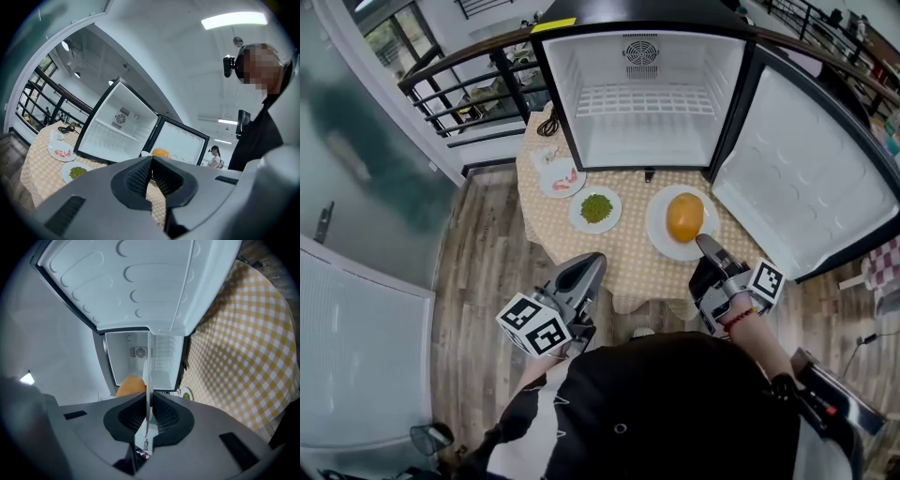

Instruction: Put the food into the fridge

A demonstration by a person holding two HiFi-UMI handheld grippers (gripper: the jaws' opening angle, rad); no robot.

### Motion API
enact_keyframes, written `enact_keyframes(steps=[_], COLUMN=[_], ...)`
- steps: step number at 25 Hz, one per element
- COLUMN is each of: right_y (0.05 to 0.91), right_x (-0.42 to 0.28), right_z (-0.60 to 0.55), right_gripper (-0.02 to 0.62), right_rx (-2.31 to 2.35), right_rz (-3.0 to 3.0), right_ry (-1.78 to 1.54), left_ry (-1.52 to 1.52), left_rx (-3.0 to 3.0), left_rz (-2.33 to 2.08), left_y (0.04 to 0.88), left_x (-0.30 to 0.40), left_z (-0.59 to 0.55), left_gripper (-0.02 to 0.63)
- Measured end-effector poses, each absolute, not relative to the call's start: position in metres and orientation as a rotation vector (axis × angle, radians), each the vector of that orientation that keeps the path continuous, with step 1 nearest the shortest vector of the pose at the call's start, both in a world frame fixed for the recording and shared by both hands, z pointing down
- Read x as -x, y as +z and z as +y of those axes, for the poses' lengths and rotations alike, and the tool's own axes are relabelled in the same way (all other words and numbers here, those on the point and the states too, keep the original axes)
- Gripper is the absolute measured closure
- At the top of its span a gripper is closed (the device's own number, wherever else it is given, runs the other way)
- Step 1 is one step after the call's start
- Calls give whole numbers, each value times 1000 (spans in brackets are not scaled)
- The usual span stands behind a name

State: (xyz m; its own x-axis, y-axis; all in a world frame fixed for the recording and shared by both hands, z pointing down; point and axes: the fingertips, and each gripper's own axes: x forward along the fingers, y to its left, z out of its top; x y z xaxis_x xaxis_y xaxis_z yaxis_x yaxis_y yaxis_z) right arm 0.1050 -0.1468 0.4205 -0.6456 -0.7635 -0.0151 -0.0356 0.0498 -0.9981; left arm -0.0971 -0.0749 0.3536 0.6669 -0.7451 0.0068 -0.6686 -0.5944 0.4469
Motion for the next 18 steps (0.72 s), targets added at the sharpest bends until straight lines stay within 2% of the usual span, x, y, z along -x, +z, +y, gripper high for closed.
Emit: enact_keyframes(steps=[18], right_y=[444], right_x=[-102], right_z=[-196], right_gripper=[563], right_rx=[796], right_rz=[1814], right_ry=[-1695], left_ry=[-215], left_rx=[-2443], left_rz=[-1121], left_y=[375], left_x=[76], left_z=[-129], left_gripper=[594])
